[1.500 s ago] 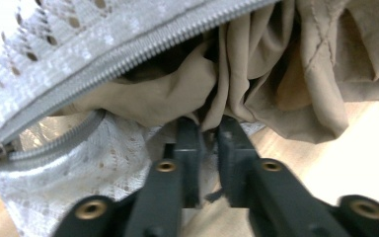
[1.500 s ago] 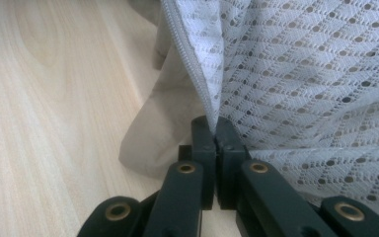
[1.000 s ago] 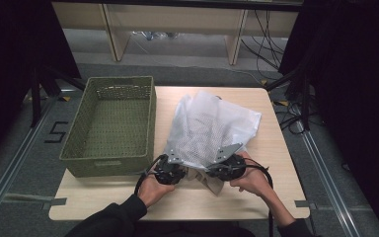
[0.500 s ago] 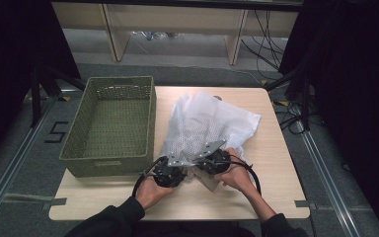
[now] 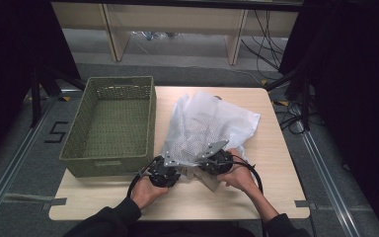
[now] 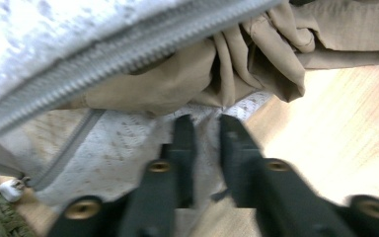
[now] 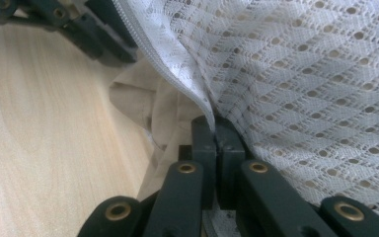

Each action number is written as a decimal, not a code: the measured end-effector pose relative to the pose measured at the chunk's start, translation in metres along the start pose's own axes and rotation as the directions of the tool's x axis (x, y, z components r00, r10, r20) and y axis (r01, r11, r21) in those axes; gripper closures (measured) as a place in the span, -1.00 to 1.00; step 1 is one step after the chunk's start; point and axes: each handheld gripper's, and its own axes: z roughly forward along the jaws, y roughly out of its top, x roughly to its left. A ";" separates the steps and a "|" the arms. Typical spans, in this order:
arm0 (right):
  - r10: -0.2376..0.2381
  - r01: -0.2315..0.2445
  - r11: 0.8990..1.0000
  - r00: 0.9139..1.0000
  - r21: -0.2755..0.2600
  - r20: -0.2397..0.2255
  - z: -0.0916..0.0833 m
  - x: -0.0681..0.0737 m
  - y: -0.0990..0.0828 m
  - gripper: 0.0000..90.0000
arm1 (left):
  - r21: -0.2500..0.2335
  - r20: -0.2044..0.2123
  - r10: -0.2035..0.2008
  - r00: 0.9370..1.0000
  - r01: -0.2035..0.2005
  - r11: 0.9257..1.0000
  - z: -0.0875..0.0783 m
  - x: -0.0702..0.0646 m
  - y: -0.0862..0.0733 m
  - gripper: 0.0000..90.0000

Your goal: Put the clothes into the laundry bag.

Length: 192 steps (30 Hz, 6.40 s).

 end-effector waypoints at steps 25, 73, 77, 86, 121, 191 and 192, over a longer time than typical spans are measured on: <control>0.122 -0.111 0.988 0.987 -0.103 0.105 0.038 -0.024 0.033 1.00 | 0.021 0.113 0.075 0.991 -0.078 0.997 -0.007 -0.017 -0.006 0.99; -0.134 0.133 0.989 0.991 0.071 0.009 -0.028 0.003 -0.017 1.00 | 0.035 0.089 0.083 0.993 -0.087 0.996 -0.016 -0.010 -0.013 0.90; -0.081 0.081 0.995 0.997 0.054 -0.010 -0.031 0.001 -0.019 1.00 | 0.029 0.021 0.112 0.993 -0.112 0.993 -0.020 -0.007 -0.014 0.90; -0.089 0.090 0.994 0.996 0.066 -0.030 -0.027 0.010 -0.022 1.00 | 0.014 -0.004 0.111 0.994 -0.111 0.994 -0.023 -0.008 -0.015 0.87; 0.001 -0.001 1.000 1.000 0.001 0.016 -0.067 -0.007 -0.024 1.00 | -0.221 -0.125 -0.121 0.985 0.091 0.971 0.057 -0.045 0.054 0.91; 0.068 -0.075 0.997 0.960 0.018 0.271 0.059 -0.064 0.036 1.00 | -0.016 0.171 0.116 0.978 -0.115 0.993 0.008 -0.049 0.006 0.99; 0.086 -0.095 0.995 0.962 0.023 0.259 0.055 -0.060 0.035 1.00 | -0.020 0.170 0.127 0.977 -0.125 0.992 0.008 -0.049 0.006 0.98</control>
